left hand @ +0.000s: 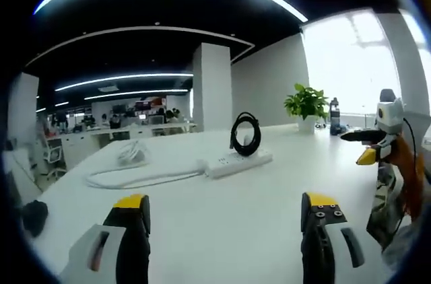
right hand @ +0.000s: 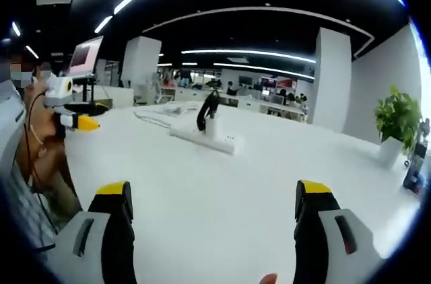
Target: Straighten the power strip on the desk, plug the charger into it
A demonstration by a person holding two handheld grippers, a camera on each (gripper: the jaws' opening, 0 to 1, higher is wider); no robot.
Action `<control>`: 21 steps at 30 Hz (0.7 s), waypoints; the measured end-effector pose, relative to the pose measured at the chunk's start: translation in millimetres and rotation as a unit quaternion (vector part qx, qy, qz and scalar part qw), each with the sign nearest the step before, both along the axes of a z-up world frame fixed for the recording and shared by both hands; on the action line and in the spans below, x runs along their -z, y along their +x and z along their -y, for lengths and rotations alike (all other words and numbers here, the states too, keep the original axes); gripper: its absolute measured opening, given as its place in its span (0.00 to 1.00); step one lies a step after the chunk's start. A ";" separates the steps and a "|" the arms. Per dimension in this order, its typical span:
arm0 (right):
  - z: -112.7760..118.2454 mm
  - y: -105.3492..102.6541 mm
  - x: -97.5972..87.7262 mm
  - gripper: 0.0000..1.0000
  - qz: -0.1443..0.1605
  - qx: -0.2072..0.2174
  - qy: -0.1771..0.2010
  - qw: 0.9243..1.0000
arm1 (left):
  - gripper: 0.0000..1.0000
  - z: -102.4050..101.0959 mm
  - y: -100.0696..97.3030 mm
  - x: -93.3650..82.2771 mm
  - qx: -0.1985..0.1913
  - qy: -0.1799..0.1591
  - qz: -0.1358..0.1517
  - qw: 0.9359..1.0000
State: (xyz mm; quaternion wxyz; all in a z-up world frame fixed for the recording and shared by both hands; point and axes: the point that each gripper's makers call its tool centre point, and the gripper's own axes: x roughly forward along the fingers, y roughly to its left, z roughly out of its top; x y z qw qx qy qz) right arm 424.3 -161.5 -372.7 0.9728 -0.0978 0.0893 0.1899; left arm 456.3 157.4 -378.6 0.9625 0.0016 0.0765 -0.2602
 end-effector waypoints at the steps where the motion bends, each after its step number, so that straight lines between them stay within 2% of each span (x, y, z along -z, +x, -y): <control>1: 4.3 -1.5 2.4 1.00 -0.002 0.008 0.003 1.000 | 0.95 -1.8 -1.2 1.7 -0.002 -0.001 -0.002 1.000; 8: 22.2 -10.0 11.8 1.00 -0.006 0.040 0.010 0.999 | 0.95 -7.4 -4.4 3.6 -0.016 -0.005 0.002 1.000; 12: 21.8 -11.0 13.1 1.00 -0.006 0.044 0.025 0.999 | 0.95 -4.2 -5.3 4.7 -0.013 0.000 0.002 1.000; 21: 15.2 -8.9 16.8 1.00 -0.014 0.034 0.022 0.999 | 0.95 -2.1 -4.3 5.8 -0.012 0.000 -0.001 1.000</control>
